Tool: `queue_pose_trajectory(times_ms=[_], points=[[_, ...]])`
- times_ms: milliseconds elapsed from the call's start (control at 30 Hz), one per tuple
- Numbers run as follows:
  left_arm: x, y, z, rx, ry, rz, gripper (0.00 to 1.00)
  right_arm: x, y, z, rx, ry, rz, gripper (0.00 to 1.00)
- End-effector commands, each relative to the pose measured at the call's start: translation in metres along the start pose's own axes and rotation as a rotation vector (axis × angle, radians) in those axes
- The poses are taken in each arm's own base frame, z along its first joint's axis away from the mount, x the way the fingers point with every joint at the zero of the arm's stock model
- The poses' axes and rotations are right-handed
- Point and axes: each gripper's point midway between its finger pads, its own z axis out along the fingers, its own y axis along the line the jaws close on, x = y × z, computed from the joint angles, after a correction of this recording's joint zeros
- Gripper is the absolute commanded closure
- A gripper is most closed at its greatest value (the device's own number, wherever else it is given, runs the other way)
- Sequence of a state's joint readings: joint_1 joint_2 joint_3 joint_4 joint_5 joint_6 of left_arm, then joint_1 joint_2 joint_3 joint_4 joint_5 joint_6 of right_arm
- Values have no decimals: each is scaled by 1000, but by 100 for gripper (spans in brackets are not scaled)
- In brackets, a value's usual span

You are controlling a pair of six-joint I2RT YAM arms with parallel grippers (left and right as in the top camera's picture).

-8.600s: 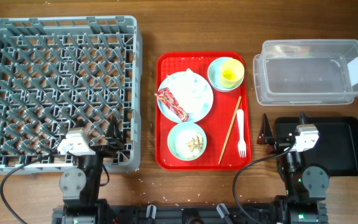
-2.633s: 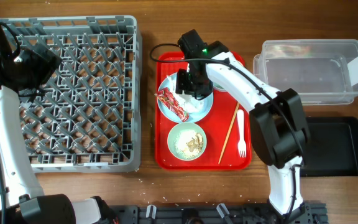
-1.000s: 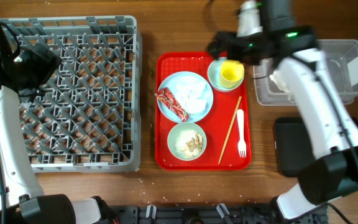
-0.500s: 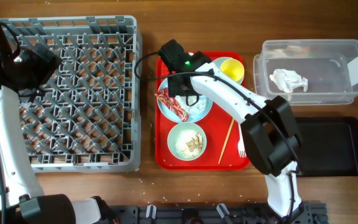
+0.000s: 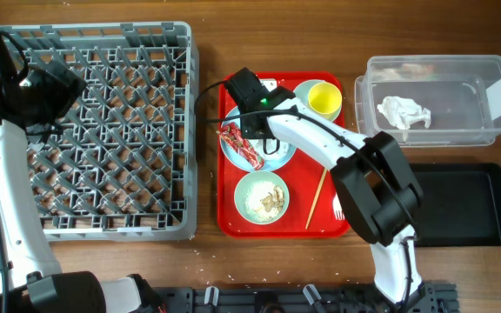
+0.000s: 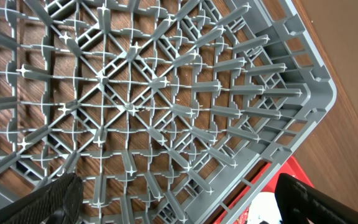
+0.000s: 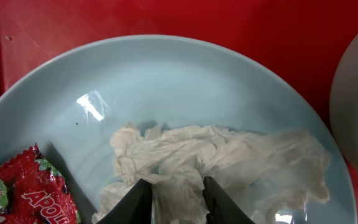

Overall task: Sort waste into correct bins and load items into the dishwasher rack
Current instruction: 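Return the right gripper to the plate and grasp the remaining tissue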

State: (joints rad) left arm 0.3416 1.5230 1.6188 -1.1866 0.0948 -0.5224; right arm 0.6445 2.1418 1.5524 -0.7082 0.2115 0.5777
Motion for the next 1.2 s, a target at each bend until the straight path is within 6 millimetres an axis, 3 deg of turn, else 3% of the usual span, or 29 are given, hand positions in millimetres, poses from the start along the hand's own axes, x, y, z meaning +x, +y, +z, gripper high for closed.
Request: queue_pose_trajectory(times_ms=[0,33,100,167,267,333,467,500,567,600,700,733,800,833,867,933,1000,1133,1167], points=[[-3,0,-4,3,-14,-12,0,4,-7,10,35,8,-1,89],[-3,0,-4,3,-14,-12,0,4,-7,10,35,8,-1,95],[-3,0,-4,3,-14,-12,0,5,-5,10,24,14,-1,96],[-3,0,-4,3,-14,-12,0,-4,-4,-5,18,0,3,96],[-3,0,-4,3,-14,-12,0,-44,-15,-66,0,-121,50,96],[-3,0,-4,3,-14,-12,0,-79,-34,-121,-51,-263,124,96],[-3,0,-4,3,-14,-12,0,-106,-72,-188,-98,-403,229,96],[-3,0,-4,3,-13,-12,0,-113,-87,-207,-101,-450,262,96],[-3,0,-4,3,-13,-12,0,-129,-151,-238,-2,-559,391,96],[-3,0,-4,3,-14,-12,0,-133,-178,-241,32,-573,442,96],[-3,0,-4,3,-13,-12,0,-126,-252,-227,135,-522,604,96],[-3,0,-4,3,-14,-12,0,-117,-293,-213,196,-479,681,96],[-3,0,-4,3,-14,-12,0,-106,-333,-190,266,-423,746,96],[-3,0,-4,3,-14,-12,0,-101,-345,-176,287,-388,767,86],[-3,0,-4,3,-13,-12,0,-97,-352,-157,280,-336,779,5],[-3,0,-4,3,-14,-12,0,-92,-346,-128,229,-249,722,0],[-3,0,-4,3,-14,-12,0,-94,-329,-117,149,-207,614,0],[-3,0,-4,3,-14,-12,0,-103,-249,-144,-226,-200,314,0],[-3,0,-4,3,-13,-12,0,-104,-215,-162,-363,-211,239,0]])
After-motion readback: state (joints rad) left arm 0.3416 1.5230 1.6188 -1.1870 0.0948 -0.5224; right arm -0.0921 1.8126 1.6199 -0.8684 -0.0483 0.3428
